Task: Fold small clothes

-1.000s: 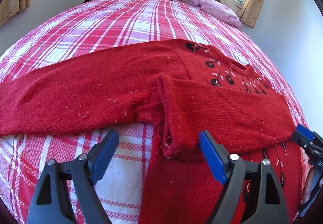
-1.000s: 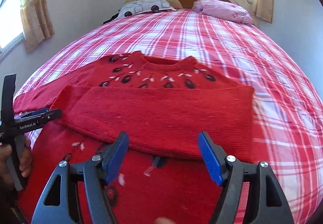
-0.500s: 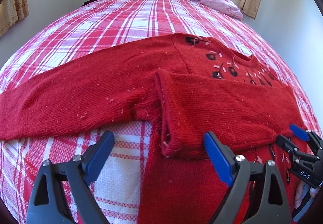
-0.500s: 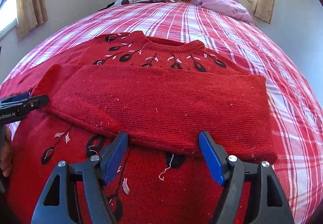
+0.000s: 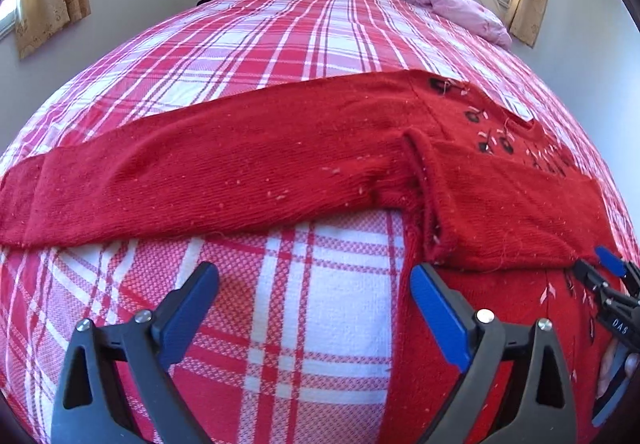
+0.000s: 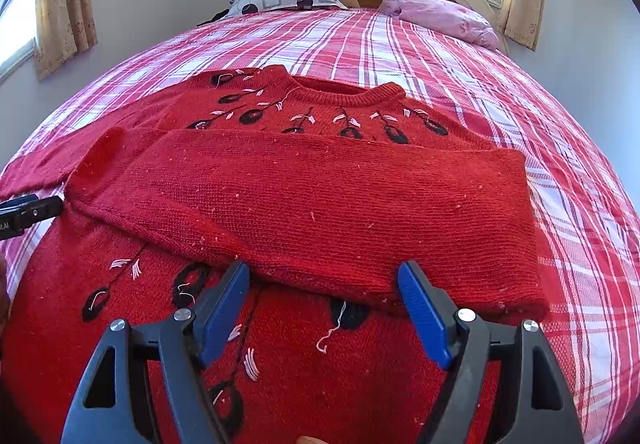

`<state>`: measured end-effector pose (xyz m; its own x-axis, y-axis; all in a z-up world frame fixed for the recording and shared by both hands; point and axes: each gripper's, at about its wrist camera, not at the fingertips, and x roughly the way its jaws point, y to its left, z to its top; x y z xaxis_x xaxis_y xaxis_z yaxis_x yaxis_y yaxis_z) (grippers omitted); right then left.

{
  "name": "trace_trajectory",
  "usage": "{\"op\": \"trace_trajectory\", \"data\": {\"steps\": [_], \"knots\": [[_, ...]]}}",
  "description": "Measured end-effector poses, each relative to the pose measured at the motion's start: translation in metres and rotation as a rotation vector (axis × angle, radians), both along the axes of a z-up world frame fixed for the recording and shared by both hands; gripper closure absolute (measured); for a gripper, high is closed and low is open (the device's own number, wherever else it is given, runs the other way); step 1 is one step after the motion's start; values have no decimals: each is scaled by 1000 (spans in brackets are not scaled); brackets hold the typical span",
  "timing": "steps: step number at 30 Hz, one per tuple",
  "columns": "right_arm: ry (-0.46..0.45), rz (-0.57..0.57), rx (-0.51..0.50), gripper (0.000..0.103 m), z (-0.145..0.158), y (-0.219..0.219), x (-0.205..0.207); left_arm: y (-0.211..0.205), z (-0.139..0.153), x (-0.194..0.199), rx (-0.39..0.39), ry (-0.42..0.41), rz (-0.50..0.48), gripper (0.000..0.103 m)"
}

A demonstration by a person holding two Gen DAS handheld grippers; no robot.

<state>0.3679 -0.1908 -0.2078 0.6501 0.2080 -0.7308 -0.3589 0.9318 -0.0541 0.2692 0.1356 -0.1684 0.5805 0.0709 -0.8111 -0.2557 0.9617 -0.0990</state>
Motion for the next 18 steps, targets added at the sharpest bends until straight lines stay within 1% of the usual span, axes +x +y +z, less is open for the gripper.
{"op": "trace_trajectory", "data": {"steps": [4, 9, 12, 14, 15, 17, 18], "knots": [[-1, 0, 1, 25, 0, 1, -1, 12, 1, -7, 38, 15, 15, 4], [0, 0, 6, 25, 0, 1, -1, 57, -1, -26, 54, 29, 105, 4], [-1, 0, 10, 25, 0, 1, -1, 90, -2, -40, 62, 36, 191, 4], [-1, 0, 10, 25, 0, 1, -2, 118, 0, -51, 43, 33, 262, 4], [-1, 0, 11, 25, 1, 1, -2, 129, 0, -57, 32, 28, 298, 4], [-1, 1, 13, 25, 1, 2, -2, 160, 2, -74, -18, 3, 406, 4], [-1, 0, 11, 25, 1, 1, -2, 168, 2, -79, -37, -4, 443, 4]]}}
